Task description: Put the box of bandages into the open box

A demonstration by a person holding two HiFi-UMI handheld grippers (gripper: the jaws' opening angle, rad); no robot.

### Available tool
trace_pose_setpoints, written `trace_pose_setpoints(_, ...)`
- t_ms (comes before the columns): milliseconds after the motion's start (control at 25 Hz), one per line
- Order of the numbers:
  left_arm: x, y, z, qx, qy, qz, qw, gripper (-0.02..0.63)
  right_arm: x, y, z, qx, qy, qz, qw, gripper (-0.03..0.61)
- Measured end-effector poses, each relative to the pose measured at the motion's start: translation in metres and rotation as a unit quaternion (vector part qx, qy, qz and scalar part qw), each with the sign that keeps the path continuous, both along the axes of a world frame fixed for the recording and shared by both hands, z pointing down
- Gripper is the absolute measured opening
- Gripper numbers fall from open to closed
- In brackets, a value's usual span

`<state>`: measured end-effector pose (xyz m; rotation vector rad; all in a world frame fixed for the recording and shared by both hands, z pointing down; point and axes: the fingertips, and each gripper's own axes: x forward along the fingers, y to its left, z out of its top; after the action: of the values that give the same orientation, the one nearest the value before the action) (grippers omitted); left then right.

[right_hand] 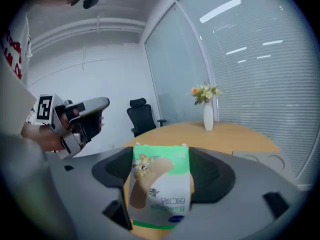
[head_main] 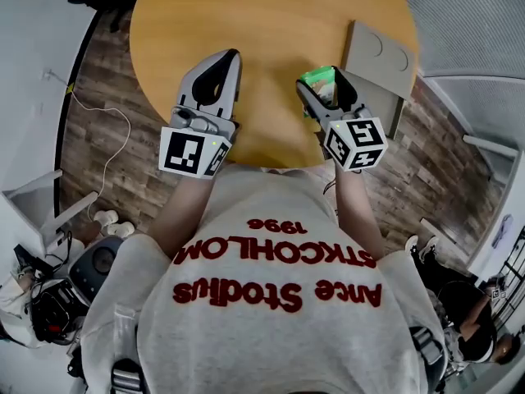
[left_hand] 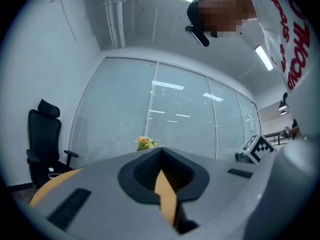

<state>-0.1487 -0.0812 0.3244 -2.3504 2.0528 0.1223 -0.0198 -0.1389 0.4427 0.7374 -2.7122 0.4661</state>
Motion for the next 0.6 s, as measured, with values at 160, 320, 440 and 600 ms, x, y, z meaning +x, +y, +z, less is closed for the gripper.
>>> trace_pose_setpoints(160, 0.003, -0.002, -0.022, 0.024, -0.009, -0.004, 0.9997, 0.0, 0.01, -0.018, -0.06, 0.068, -0.054, 0.039, 0.995, 0.357)
trace_pose_setpoints(320, 0.0, 0.0, -0.038, 0.044, -0.013, -0.007, 0.9989, 0.0, 0.013, -0.023, -0.107, 0.12, -0.099, 0.057, 0.986, 0.357)
trace_pose_setpoints(440, 0.001, -0.001, -0.046, 0.057, -0.018, -0.009, 0.9982, 0.0, 0.019, -0.026, -0.135, 0.153, -0.129, 0.066, 0.978, 0.357)
trace_pose_setpoints(600, -0.002, -0.002, -0.053, 0.067, -0.024, -0.014, 0.9974, 0.0, 0.019, -0.026, -0.153, 0.183, -0.148, 0.068, 0.97, 0.356)
